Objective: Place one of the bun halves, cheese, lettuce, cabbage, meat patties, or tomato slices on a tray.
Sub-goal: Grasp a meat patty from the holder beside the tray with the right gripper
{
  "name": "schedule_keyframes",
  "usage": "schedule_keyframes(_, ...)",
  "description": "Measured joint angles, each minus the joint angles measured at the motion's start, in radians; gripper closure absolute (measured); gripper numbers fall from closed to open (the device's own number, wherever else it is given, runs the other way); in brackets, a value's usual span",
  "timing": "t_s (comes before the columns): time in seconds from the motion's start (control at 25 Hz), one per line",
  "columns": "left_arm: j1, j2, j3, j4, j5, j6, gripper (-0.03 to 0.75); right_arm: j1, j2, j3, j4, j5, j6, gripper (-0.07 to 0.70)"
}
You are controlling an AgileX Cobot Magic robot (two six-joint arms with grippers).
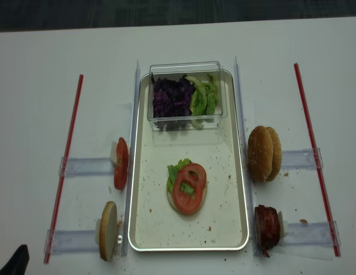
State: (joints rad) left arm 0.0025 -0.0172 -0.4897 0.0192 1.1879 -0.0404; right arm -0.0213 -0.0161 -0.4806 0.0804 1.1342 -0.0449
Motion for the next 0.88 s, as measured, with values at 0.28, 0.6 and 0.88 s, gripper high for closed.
schedule_keyframes(0.28, 0.0, 0.0, 0.0, 0.0, 0.0, 0.0, 0.104, 0.0, 0.0, 0.0, 0.0, 0.0, 0.0, -0.046)
schedule_keyframes(0.6, 0.0, 0.0, 0.0, 0.0, 0.0, 0.0, 0.104, 0.0, 0.0, 0.0, -0.009, -0.002, 0.0, -0.046)
schedule_keyframes(0.88, 0.0, 0.0, 0.0, 0.0, 0.0, 0.0, 0.104, 0.0, 0.104, -0.049, -0.02, -0.025, 0.002, -0.046)
